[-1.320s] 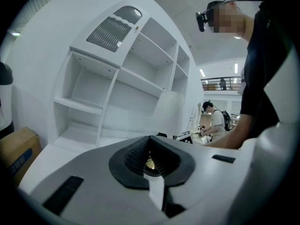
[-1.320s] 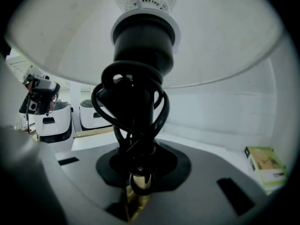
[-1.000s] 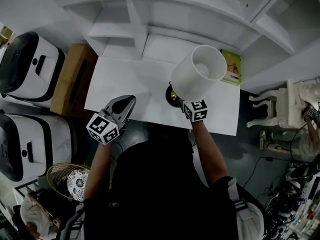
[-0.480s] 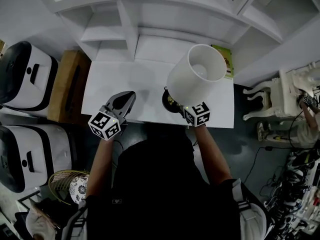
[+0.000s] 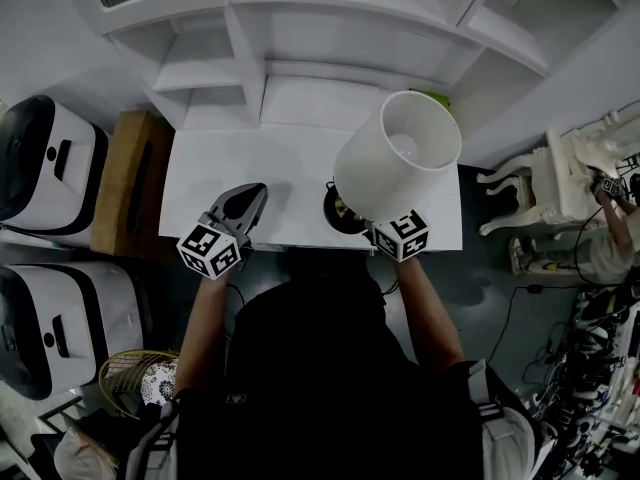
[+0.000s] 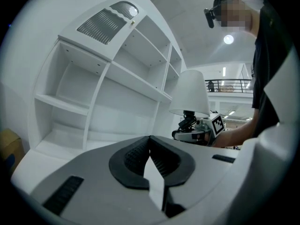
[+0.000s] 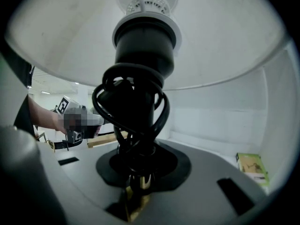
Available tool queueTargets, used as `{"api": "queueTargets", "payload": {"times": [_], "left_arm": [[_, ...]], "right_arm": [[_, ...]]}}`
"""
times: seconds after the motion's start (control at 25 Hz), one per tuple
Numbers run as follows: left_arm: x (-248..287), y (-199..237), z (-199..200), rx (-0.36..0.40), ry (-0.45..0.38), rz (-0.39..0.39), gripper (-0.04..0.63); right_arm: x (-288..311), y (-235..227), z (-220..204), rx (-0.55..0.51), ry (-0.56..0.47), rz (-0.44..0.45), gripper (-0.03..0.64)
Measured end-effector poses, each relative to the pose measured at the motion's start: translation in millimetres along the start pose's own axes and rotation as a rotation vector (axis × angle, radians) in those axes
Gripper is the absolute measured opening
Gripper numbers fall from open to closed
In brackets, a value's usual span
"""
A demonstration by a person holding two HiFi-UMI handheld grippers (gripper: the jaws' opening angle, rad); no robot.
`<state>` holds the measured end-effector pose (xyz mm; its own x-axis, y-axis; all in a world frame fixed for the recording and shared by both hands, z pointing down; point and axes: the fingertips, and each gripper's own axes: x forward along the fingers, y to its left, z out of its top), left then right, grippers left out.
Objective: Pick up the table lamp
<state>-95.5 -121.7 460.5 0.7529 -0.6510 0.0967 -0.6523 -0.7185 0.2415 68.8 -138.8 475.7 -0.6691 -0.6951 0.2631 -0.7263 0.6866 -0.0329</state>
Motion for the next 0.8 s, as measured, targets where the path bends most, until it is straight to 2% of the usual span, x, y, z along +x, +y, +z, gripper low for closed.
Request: {"api": "queueTargets", "payload": {"times": [0.28,0.8], "left_arm": [[4.6,-0.2,-3.0,0.011,0.019,-0.031,0.011],[-2.9,3.0,-0.8,0.016,0.023,-0.032,0.011]], "right_arm": [[-5.2,5.8,9.3,0.001,-0.01,-0.013,0.074],[-5.9,13.5,14.5,0.007,-0.015,-0.024,0.072]]}}
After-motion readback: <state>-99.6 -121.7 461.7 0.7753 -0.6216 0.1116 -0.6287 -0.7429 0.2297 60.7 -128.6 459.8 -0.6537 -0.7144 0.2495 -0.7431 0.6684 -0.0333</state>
